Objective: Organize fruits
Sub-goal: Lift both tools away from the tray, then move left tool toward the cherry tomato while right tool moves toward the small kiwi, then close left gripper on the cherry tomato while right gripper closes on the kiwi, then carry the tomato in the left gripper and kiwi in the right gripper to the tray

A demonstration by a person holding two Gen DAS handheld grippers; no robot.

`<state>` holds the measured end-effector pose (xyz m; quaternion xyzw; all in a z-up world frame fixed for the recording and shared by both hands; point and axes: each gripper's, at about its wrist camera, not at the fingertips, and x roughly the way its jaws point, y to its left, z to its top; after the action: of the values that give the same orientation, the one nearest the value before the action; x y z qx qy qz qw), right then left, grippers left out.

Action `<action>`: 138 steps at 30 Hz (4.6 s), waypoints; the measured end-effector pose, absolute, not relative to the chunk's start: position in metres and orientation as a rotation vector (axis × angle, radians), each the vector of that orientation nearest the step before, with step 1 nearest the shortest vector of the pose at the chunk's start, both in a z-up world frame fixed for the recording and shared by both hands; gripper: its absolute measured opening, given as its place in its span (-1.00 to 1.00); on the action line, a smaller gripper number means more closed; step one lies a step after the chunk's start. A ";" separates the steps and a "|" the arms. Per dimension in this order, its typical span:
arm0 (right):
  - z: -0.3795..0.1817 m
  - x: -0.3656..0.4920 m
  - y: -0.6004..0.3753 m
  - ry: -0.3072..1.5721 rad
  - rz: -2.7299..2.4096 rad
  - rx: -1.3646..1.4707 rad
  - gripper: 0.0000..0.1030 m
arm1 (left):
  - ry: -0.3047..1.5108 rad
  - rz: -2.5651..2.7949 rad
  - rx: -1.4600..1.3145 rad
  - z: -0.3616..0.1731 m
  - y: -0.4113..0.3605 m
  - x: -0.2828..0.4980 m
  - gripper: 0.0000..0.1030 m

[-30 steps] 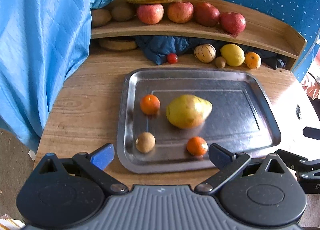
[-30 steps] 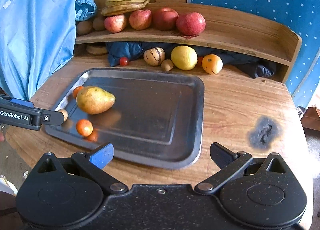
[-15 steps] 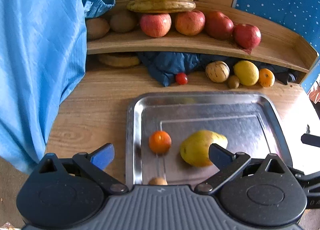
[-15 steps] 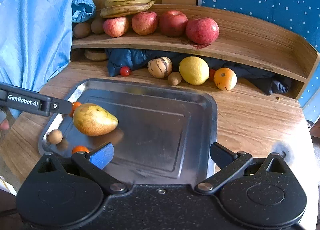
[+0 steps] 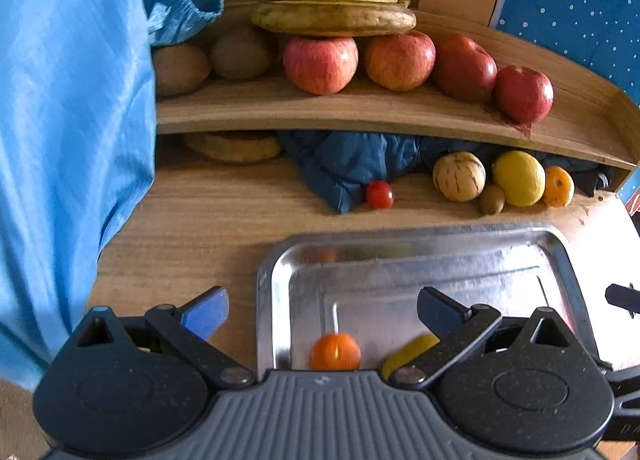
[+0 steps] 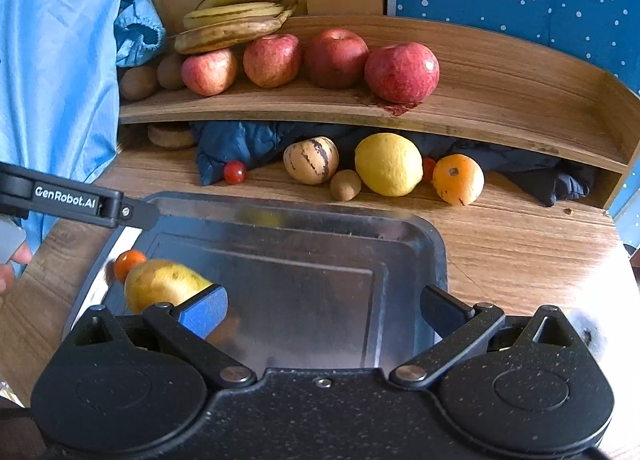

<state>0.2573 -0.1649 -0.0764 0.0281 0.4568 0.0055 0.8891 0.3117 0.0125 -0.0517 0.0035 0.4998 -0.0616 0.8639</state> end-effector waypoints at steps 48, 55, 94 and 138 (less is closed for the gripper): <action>-0.115 0.372 -0.181 1.018 -0.123 0.160 0.22 | 1.115 -0.379 -0.081 -0.106 -0.040 0.422 0.73; -0.117 0.374 -0.182 1.023 -0.122 0.168 0.21 | 1.107 -0.361 -0.115 -0.107 -0.031 0.426 0.48; -0.122 0.373 -0.176 0.998 -0.137 0.244 -0.48 | 1.120 -0.368 -0.111 -0.119 -0.034 0.438 -0.52; -0.068 0.284 -0.162 0.908 0.025 0.187 -0.48 | 1.005 -0.358 -0.111 -0.056 -0.030 0.350 -0.55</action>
<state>0.2835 -0.1616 -0.0678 0.0903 0.4377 0.0121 0.8945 0.3499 -0.0295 -0.0559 -0.0527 0.4788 -0.1705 0.8596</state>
